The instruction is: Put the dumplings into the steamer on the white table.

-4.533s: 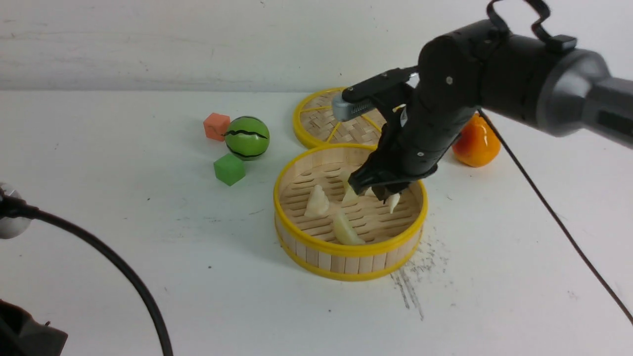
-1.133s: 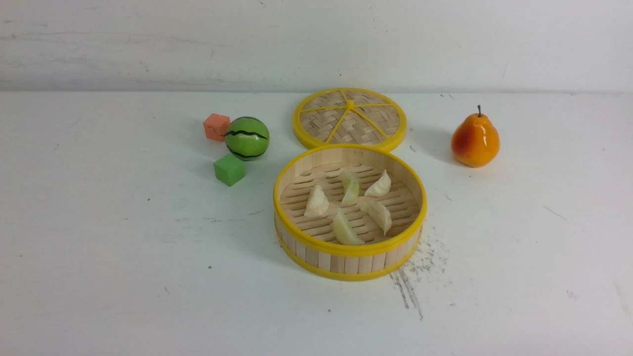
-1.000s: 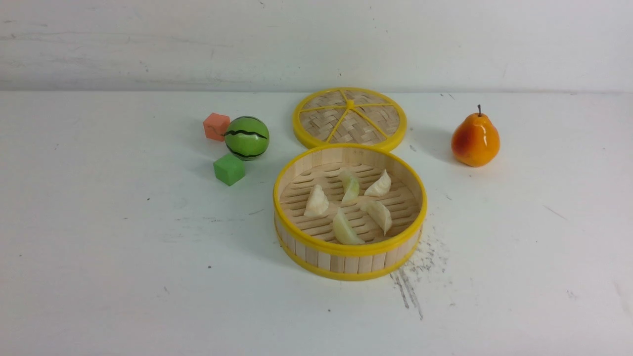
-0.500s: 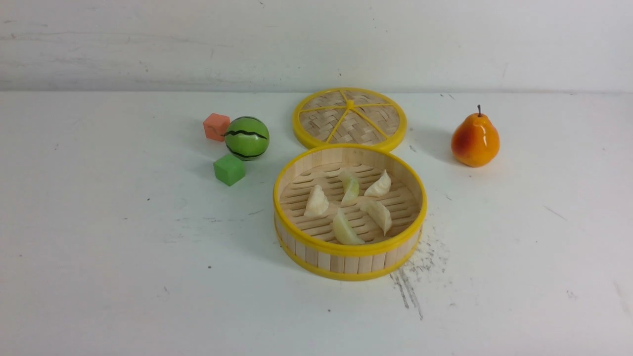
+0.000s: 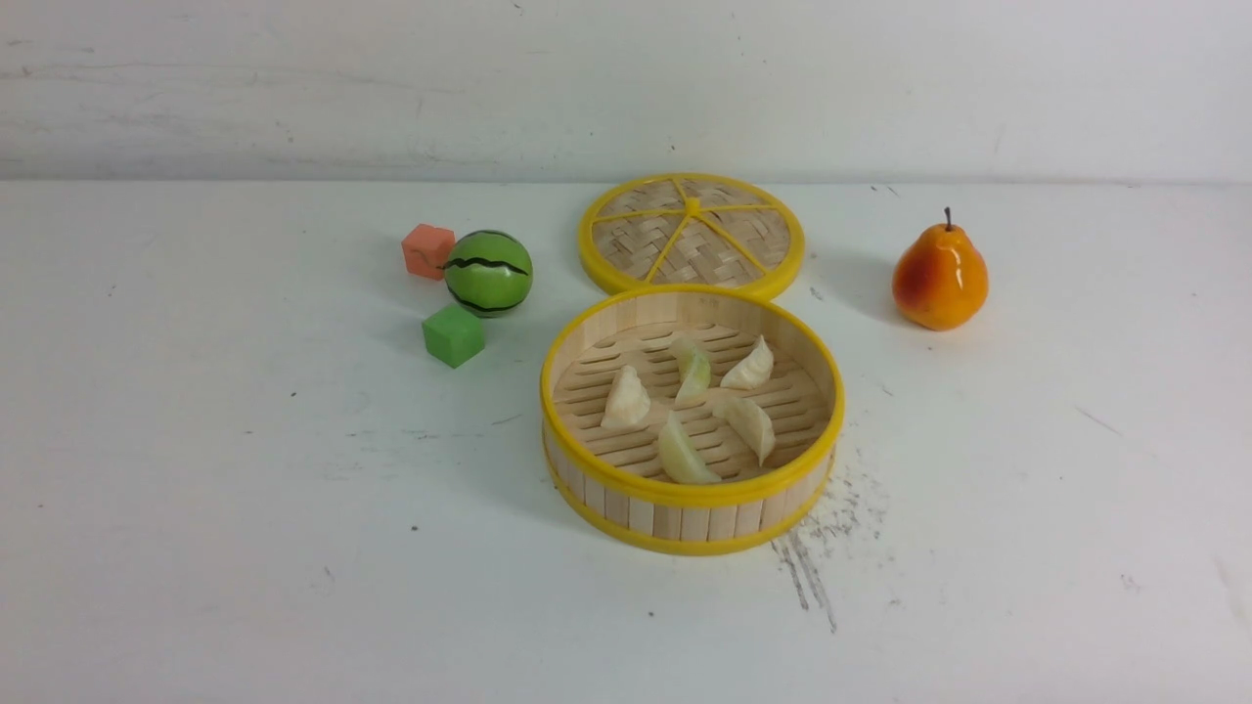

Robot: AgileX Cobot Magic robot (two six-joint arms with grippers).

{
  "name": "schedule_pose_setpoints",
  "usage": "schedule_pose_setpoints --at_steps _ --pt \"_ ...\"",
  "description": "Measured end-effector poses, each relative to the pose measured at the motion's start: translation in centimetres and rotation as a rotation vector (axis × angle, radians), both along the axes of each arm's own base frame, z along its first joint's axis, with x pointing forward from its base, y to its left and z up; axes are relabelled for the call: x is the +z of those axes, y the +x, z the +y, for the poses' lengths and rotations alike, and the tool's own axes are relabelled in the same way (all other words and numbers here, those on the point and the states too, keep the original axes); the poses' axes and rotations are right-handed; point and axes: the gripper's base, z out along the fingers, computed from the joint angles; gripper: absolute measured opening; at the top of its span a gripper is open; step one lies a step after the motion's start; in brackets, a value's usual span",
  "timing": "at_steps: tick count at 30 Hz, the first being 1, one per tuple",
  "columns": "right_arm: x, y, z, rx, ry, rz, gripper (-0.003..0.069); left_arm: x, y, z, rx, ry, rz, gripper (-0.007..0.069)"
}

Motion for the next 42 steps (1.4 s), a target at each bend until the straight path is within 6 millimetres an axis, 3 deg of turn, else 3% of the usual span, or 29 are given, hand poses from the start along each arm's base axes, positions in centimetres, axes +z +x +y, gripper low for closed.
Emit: schedule_pose_setpoints --at_steps 12,16,19,26,30,37,42 --pt "0.0 0.0 0.0 0.0 0.0 0.0 0.0001 -0.1 0.4 -0.4 0.01 -0.055 -0.03 0.0163" --pt "0.0 0.0 0.0 0.0 0.0 0.0 0.0006 0.4 2.1 -1.4 0.031 -0.196 -0.234 0.0083" --pt "0.0 0.0 0.0 0.0 0.0 0.0 0.0009 -0.4 3.3 -1.8 0.073 -0.238 -0.377 0.0" --pt "0.0 0.0 0.0 0.0 0.0 0.0 0.0017 -5.6 4.0 -0.9 0.293 -0.422 -0.635 -0.0014" --pt "0.0 0.0 0.0 0.0 0.0 0.0 0.002 -8.1 3.5 0.0 0.409 -0.417 -0.725 -0.0014" --pt "0.0 0.0 0.0 0.0 0.0 0.0 0.0023 -11.1 3.4 1.0 0.581 -0.287 -0.673 -0.0014" --pt "0.0 0.0 0.0 0.0 0.0 0.0 0.003 -12.2 3.5 1.0 0.592 -0.226 -0.585 -0.0014"
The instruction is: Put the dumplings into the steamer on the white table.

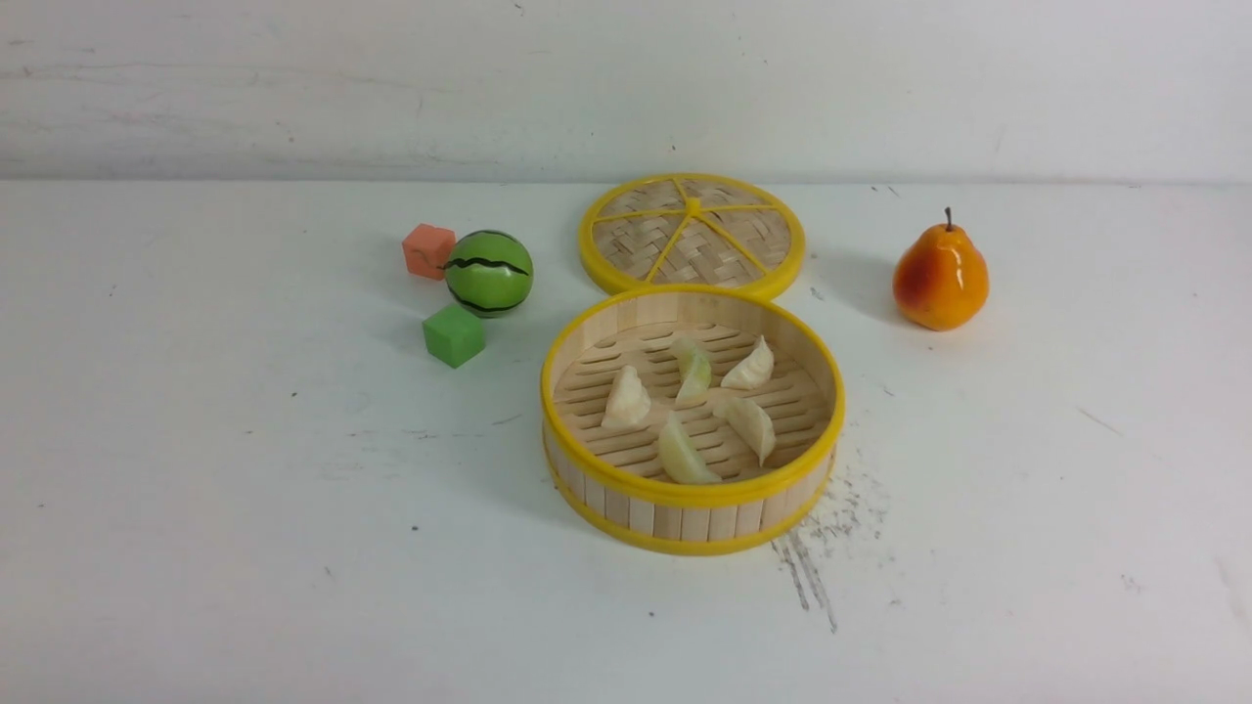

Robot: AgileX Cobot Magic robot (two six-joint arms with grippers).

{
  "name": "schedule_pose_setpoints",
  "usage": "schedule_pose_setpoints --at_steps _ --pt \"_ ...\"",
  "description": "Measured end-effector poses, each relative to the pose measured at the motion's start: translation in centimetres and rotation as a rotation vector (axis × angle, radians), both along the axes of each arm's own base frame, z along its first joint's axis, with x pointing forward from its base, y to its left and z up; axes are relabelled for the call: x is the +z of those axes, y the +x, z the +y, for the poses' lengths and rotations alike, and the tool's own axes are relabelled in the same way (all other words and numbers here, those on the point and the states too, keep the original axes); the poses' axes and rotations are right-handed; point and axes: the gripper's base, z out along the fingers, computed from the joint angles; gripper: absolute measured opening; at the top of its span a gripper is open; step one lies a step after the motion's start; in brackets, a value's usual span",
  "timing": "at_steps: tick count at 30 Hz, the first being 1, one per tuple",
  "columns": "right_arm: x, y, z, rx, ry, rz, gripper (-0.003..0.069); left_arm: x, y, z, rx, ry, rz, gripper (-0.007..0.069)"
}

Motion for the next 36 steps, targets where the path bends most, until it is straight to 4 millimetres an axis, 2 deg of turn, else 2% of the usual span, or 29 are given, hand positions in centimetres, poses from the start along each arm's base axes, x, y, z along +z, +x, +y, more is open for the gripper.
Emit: schedule_pose_setpoints --at_steps 9,21,28,36 --pt "0.0 0.0 0.0 0.0 0.0 0.0 0.0041 -1.9 -0.1 -0.1 -0.018 0.001 0.143 -0.0014" --pt "0.0 0.0 0.0 0.0 0.0 -0.001 0.0052 -2.7 -0.3 -0.1 -0.032 0.01 0.234 -0.0014" --pt "0.0 0.0 0.0 0.0 0.0 -0.001 0.0062 -2.7 -0.3 -0.5 -0.118 0.052 0.24 -0.0014" --pt "0.0 0.0 0.0 0.0 0.0 -0.001 0.0076 -2.8 -0.3 -0.5 -0.116 0.068 0.242 -0.0014"
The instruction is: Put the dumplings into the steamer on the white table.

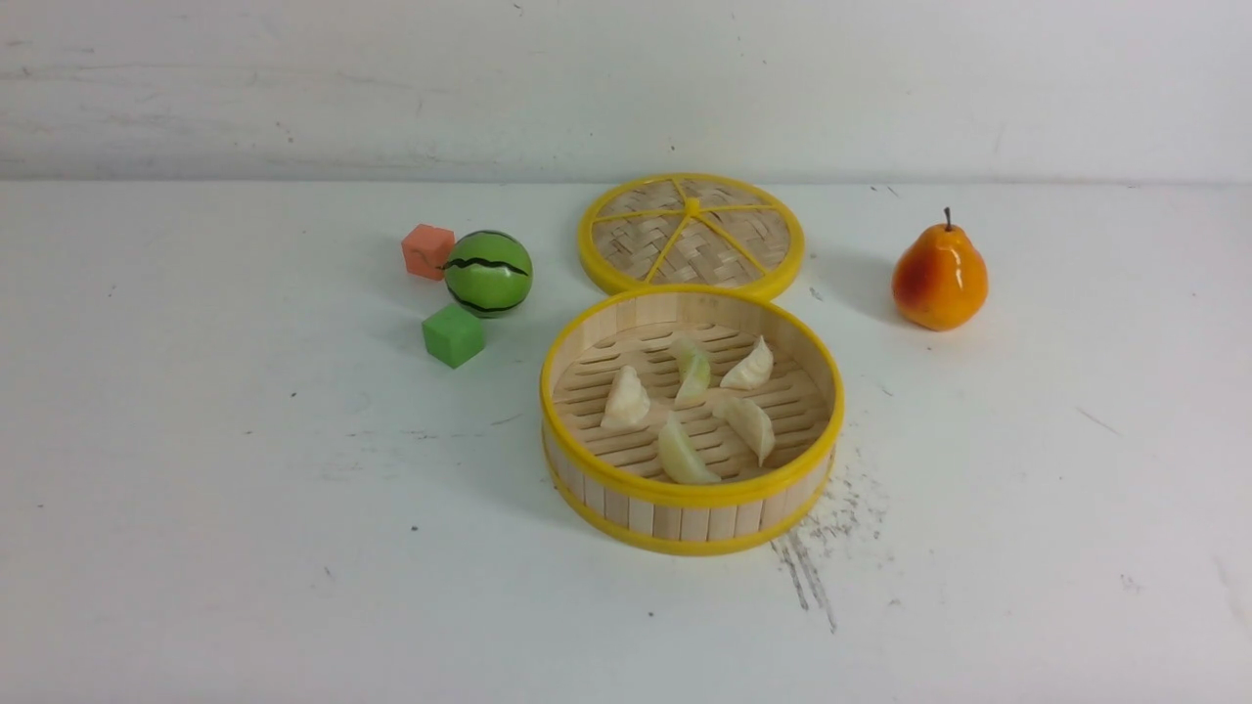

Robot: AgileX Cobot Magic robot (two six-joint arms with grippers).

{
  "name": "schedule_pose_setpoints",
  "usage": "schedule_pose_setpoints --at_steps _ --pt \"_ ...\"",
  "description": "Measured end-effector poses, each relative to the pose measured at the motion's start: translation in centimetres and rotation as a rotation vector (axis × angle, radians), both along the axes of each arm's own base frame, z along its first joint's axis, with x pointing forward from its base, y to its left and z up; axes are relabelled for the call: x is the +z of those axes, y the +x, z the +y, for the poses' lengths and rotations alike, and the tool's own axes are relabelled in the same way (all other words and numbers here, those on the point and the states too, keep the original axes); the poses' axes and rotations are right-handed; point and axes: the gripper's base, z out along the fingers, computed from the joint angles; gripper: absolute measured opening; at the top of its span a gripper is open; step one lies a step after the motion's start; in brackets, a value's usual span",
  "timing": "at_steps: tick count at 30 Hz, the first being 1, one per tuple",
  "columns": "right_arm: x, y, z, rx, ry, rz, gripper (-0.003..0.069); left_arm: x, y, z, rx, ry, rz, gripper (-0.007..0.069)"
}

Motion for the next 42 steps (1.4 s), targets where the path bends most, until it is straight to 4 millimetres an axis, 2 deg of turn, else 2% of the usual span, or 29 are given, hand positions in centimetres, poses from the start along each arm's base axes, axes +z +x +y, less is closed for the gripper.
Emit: schedule_pose_setpoints --at_steps 42 --pt "0.0 0.0 0.0 0.0 0.0 0.0 0.0114 0.07 0.02 0.2 0.034 0.008 -0.008 -0.0014"
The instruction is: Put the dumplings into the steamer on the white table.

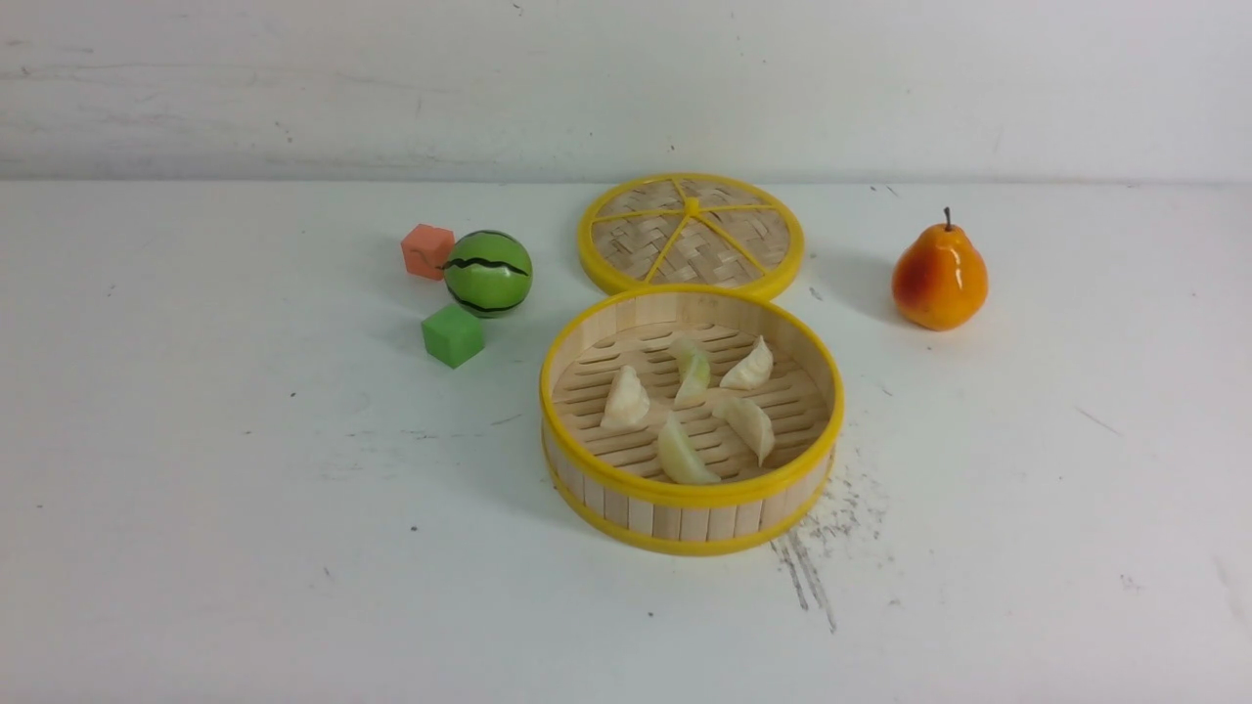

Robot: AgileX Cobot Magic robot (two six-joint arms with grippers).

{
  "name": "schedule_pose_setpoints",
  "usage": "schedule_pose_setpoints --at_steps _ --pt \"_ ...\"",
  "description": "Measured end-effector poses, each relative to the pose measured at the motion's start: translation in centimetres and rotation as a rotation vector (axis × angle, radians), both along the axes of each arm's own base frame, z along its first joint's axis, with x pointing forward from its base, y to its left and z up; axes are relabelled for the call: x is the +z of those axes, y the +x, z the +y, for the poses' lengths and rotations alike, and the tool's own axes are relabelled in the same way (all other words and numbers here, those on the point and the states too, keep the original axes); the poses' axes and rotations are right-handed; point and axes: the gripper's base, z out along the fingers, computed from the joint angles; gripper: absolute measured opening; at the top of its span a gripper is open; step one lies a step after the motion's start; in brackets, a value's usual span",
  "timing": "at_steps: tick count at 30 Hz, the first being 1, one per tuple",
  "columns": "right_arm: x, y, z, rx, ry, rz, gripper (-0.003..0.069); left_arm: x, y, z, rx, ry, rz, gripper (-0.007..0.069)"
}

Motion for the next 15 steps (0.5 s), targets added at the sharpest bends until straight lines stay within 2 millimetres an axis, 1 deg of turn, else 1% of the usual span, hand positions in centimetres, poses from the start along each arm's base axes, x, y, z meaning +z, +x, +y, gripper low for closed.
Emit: schedule_pose_setpoints --at_steps 15 --pt "0.0 0.0 0.0 0.0 0.0 0.0 0.0129 0.0 0.0 0.0 0.0 0.0 0.0 -0.0011"
